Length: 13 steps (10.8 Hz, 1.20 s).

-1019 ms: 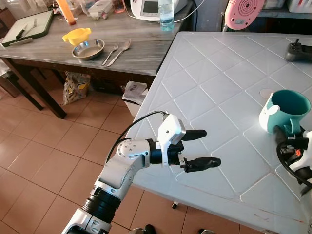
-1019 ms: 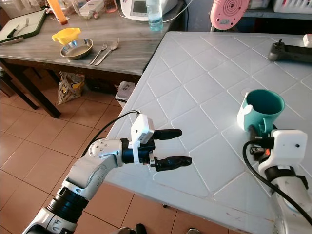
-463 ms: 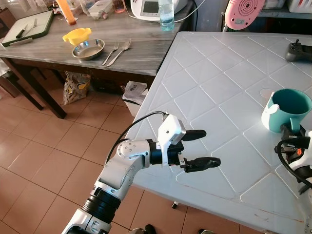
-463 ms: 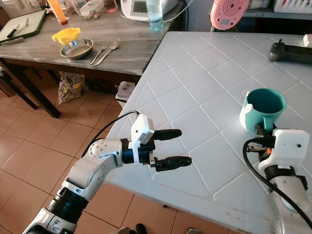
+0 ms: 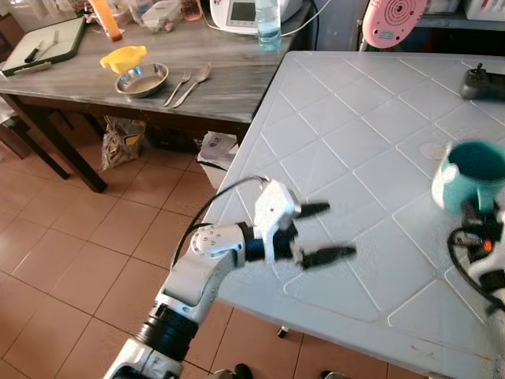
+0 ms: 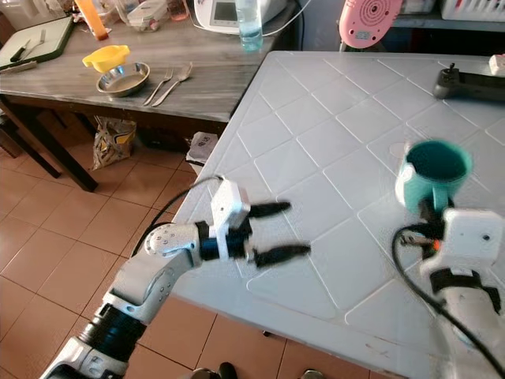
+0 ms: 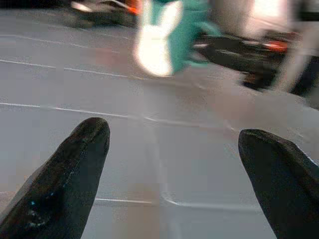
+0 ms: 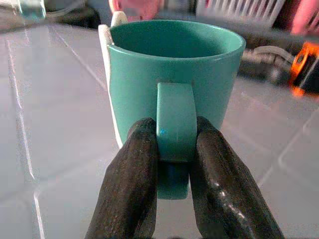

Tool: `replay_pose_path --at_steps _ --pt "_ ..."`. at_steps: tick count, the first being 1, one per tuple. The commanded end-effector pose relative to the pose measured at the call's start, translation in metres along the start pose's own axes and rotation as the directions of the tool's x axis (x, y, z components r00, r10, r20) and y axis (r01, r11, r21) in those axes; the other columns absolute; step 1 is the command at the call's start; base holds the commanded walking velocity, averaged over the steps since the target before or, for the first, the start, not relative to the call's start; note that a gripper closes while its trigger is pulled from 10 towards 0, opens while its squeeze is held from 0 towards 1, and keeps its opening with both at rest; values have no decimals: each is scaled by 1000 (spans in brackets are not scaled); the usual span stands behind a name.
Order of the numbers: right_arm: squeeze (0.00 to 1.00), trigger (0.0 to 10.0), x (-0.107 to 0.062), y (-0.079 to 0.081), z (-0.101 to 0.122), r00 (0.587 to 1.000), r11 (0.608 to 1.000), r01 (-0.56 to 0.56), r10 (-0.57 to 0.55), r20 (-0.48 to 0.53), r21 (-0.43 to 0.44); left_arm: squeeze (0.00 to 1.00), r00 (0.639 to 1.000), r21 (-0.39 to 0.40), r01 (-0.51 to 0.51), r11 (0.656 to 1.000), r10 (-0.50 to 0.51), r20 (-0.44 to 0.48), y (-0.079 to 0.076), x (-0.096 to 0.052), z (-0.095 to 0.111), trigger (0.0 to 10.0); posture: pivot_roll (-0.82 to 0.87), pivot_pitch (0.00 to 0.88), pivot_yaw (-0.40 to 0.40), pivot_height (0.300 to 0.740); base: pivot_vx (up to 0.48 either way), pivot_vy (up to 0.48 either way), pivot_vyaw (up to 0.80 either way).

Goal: Setting the table

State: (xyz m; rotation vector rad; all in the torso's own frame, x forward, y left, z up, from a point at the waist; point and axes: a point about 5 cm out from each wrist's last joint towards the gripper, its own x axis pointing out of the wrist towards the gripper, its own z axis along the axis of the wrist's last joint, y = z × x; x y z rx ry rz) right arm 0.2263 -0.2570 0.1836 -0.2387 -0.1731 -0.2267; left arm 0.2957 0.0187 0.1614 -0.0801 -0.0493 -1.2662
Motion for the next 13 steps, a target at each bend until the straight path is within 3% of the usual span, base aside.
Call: replay_pose_path --at_steps 1,3,4,5,8,11,13 --pt "0 0 -1 6 11 999 1000 -1 1 38 -15 0 997 16 -78 997 78 13 12 -7 4 10000 -137 140 139 740 0 0 0" --pt "0 0 -6 13 23 996 999 47 -47 75 -5 0 967 26 -250 968 248 55 32 -11 12 10000 -140 125 127 740 0 0 0" --pt "0 1294 -11 17 25 995 997 72 -74 70 21 0 925 61 -379 923 377 41 46 -15 13 10000 -141 122 125 740 0 0 0" --pt "0 10000 -16 24 22 995 996 83 -85 43 36 0 884 52 -467 883 465 36 57 -21 11 10000 -145 117 122 740 0 0 0" --pt "0 10000 -21 32 20 995 993 100 -101 1 66 0 779 59 -627 776 626 39 75 -26 11 10000 -149 114 108 740 0 0 0" --pt "0 10000 -15 33 21 996 994 86 -86 0 62 0 667 30 -745 666 745 10 84 -34 6 10000 -140 110 89 740 0 0 -604" --pt "0 10000 -11 34 22 997 996 75 -76 2 53 0 667 40 -745 666 745 17 85 -36 4 10000 -139 109 85 740 0 0 -750"
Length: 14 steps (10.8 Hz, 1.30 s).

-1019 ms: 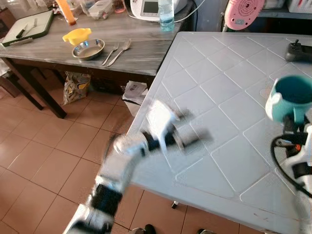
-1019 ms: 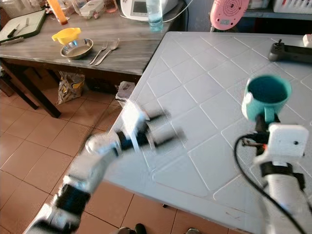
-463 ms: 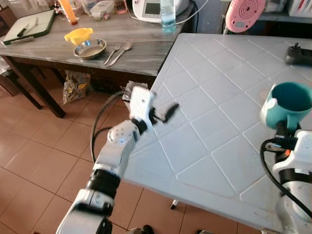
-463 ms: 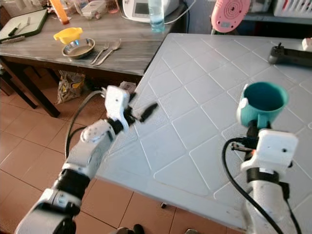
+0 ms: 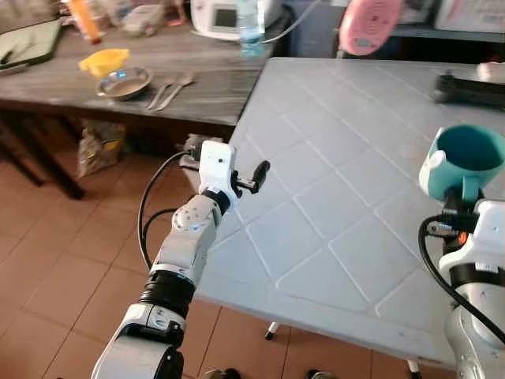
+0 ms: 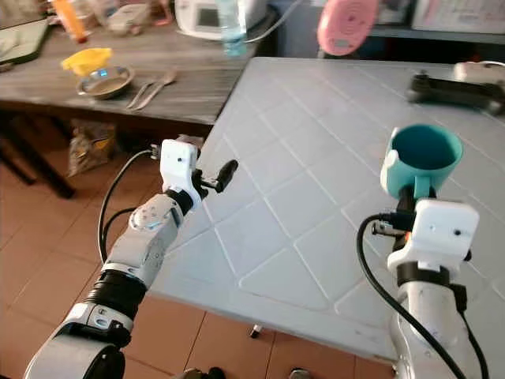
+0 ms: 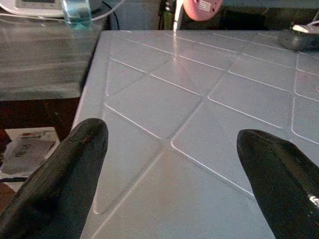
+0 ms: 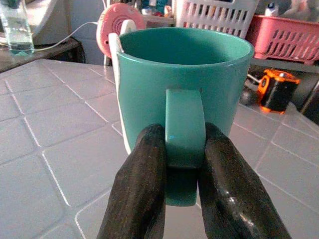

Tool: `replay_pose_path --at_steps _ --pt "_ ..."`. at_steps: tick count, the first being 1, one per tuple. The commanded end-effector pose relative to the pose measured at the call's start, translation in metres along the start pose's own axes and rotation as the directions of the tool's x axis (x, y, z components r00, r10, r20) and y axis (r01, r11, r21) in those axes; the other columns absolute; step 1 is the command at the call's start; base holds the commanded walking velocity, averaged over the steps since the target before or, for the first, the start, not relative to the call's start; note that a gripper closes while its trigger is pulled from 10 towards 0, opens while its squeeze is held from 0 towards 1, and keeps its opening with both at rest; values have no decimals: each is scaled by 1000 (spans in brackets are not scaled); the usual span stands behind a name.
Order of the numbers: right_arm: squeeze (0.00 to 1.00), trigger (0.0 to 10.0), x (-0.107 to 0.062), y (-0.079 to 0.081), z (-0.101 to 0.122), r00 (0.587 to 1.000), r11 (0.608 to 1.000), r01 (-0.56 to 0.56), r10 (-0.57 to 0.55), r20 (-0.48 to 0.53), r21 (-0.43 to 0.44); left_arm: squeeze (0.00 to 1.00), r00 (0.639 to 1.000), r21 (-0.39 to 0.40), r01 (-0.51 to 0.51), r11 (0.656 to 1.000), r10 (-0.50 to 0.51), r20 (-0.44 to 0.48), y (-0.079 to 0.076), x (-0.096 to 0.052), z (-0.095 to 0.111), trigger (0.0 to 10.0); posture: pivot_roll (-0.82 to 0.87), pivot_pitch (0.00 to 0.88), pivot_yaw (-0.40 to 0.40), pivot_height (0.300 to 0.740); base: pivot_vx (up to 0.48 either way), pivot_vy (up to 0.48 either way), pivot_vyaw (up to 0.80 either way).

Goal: Setting the table

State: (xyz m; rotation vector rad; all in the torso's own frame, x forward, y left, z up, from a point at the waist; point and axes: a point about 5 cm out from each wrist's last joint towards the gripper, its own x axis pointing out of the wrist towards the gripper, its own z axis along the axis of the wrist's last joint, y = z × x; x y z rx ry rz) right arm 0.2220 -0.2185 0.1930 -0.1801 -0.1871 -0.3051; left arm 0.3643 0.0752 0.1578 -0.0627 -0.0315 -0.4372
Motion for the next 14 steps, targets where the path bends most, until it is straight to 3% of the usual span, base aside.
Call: replay_pose_path --at_steps 1,4,6,7,10,12,13,14 --pt "0 10000 -1 2 1 1000 1000 -9 9 4 1 0 1000 2 -11 1000 11 -7 4 1 1 10000 -136 102 88 740 0 0 -800" --pt "0 10000 0 3 -1 1000 1000 -5 5 -5 0 0 1000 26 9 1000 -9 -2 -3 5 2 10000 -139 98 92 740 0 0 0" --pt "0 10000 -1 3 -1 1000 1000 -7 7 -4 5 0 1000 39 -19 999 18 17 1 4 2 10000 -140 97 92 740 0 0 0" --pt "0 10000 -5 2 -5 1000 1000 -19 19 -18 -5 0 992 61 -121 991 120 26 20 -4 -1 10000 -133 98 93 740 0 0 0" --pt "0 10000 -11 -1 -8 998 999 -47 46 -36 -28 0 959 151 -282 947 279 41 62 -29 -3 10000 -114 99 91 740 0 0 0" --pt "0 10000 -17 -1 -11 997 998 -58 56 -52 -29 0 963 198 -267 943 270 15 72 -51 -12 10000 -77 105 86 740 0 0 0" --pt "0 10000 -22 -3 -15 997 999 -43 41 -72 -21 0 972 275 -230 934 233 21 71 -65 -21 10000 -57 104 77 740 0 0 0" --pt "0 10000 -26 -4 -18 996 999 -33 31 -89 -17 0 967 292 -237 927 255 -25 78 -80 -33 10000 -57 104 77 740 0 0 0"
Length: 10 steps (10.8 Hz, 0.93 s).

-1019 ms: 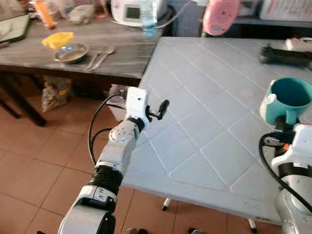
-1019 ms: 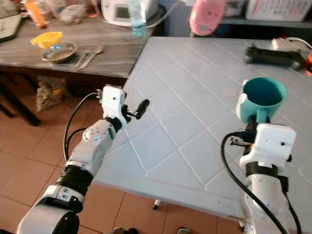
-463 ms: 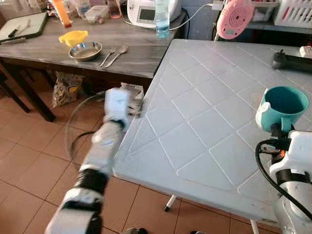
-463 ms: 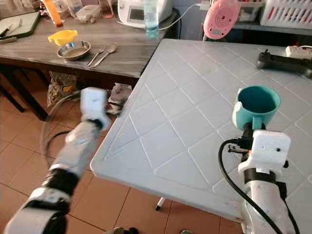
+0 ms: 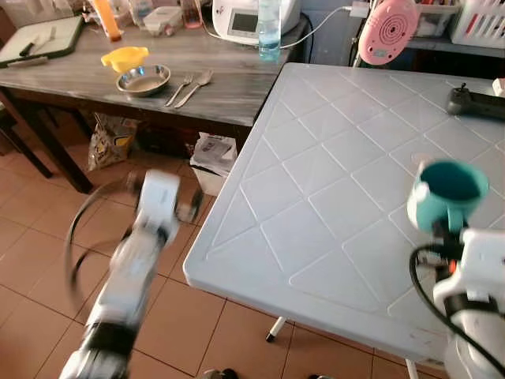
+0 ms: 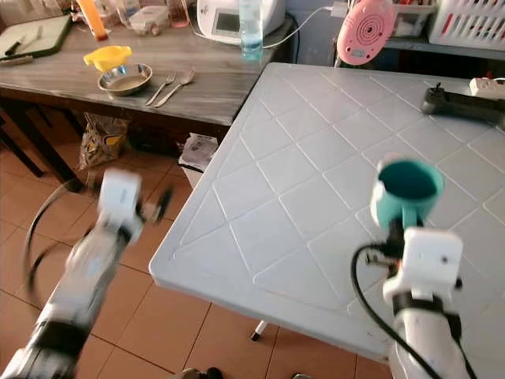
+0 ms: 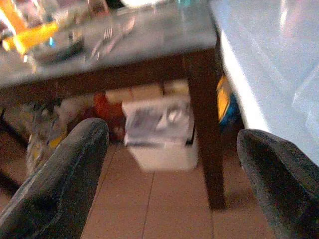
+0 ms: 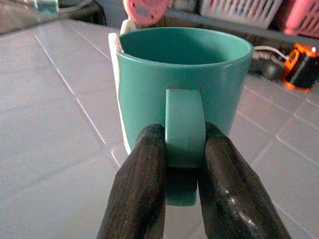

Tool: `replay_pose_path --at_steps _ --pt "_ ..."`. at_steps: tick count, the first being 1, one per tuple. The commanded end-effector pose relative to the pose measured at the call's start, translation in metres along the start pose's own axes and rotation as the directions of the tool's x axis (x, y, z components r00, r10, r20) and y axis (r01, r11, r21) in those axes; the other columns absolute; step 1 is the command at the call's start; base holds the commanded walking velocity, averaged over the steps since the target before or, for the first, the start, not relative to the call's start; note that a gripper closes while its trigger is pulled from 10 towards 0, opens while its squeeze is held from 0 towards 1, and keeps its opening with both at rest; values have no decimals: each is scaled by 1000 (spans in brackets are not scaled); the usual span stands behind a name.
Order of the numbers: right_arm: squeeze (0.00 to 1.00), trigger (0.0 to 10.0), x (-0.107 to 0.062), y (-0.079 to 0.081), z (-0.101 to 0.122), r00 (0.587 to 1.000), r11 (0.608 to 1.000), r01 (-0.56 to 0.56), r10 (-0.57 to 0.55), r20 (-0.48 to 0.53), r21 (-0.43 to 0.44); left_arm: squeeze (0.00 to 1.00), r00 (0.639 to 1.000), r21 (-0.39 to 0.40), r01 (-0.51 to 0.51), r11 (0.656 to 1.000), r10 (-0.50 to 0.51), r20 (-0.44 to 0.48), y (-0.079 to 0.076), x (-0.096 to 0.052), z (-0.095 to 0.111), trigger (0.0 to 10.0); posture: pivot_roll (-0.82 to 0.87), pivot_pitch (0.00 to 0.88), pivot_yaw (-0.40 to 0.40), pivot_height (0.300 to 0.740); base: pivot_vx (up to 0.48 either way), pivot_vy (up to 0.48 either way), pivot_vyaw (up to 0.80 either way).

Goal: Setting the table

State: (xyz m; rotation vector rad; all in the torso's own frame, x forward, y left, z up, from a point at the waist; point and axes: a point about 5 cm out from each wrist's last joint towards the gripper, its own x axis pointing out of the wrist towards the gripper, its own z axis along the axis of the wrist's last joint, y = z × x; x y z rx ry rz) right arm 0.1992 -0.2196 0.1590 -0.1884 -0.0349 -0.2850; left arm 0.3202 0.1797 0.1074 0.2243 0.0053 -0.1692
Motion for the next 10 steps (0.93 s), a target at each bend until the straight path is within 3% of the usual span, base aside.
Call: replay_pose_path --at_steps 1,3,5,10 --pt "0 10000 -5 -3 9 999 1000 15 -15 42 8 0 1000 34 -9 999 9 2 8 -6 0 10000 -54 104 72 740 0 0 0" --pt "0 10000 -9 -5 5 999 1000 19 -19 29 6 0 1000 32 -8 999 8 -6 6 -11 -1 10000 -52 99 66 740 0 0 0" --pt "0 10000 -8 -4 5 999 1000 20 -20 30 7 0 1000 24 18 1000 -18 13 -1 -8 5 10000 -62 97 71 740 0 0 0" --pt "0 10000 -7 -3 5 999 999 32 -32 32 15 0 999 9 53 999 -53 0 -4 -3 8 10000 -65 100 86 740 0 0 0"
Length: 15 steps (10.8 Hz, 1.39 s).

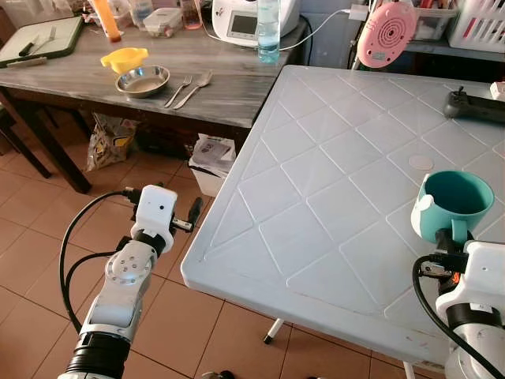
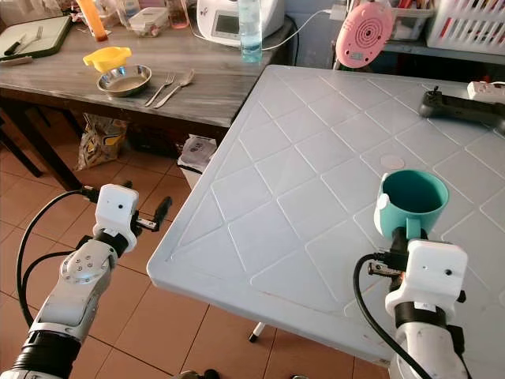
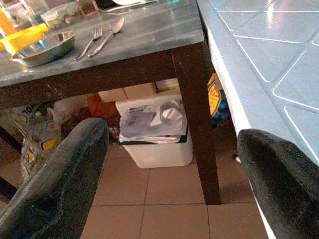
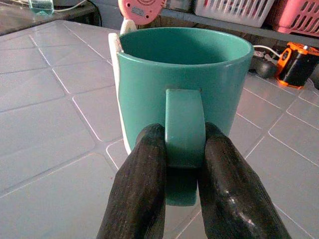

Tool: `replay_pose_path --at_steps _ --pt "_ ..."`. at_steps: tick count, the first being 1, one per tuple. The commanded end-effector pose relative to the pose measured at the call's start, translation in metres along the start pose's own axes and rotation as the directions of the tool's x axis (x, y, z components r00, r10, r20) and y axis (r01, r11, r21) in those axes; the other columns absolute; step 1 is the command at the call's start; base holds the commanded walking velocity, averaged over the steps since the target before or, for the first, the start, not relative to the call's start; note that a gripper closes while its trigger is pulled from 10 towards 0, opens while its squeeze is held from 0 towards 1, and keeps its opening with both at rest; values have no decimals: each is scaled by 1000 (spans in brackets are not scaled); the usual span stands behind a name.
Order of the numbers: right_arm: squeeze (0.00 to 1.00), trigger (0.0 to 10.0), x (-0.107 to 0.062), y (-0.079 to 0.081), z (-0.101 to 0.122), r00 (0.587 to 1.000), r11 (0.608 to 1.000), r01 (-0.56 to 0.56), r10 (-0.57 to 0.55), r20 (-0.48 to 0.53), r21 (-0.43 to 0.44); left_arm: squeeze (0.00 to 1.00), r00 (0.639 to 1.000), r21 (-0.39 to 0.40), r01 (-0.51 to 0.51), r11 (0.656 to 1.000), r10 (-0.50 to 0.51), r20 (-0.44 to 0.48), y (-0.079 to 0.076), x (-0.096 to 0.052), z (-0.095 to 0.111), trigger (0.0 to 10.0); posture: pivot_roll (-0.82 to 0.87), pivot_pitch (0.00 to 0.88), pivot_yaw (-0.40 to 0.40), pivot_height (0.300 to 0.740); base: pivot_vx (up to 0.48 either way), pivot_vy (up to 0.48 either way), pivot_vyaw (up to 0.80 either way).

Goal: Setting the table

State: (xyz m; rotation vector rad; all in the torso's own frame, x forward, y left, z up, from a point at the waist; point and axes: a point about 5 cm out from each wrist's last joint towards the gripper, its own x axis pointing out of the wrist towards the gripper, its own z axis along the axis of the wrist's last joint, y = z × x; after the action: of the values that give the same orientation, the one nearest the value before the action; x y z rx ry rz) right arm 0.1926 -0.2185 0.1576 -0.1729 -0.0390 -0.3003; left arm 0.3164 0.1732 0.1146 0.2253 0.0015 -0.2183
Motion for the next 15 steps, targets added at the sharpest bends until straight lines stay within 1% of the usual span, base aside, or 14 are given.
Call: replay_pose_path --at_steps 1,2,5,15 --pt "0 10000 0 -1 6 999 1000 16 -16 32 1 0 1000 0 9 1000 -9 -15 2 0 0 10000 -64 102 87 740 0 0 0" --pt "0 10000 0 -1 6 999 1000 16 -16 33 2 0 1000 0 9 1000 -9 -20 2 1 -1 10000 -64 103 89 740 0 0 0" --pt "0 10000 1 0 6 999 1000 19 -19 37 7 0 999 -1 25 1000 -25 -26 2 2 0 10000 -64 103 95 740 0 274 0" --pt "0 10000 3 0 6 999 1000 21 -21 41 0 0 998 14 59 998 -59 -36 -3 4 -3 10000 -69 100 97 740 0 371 0"
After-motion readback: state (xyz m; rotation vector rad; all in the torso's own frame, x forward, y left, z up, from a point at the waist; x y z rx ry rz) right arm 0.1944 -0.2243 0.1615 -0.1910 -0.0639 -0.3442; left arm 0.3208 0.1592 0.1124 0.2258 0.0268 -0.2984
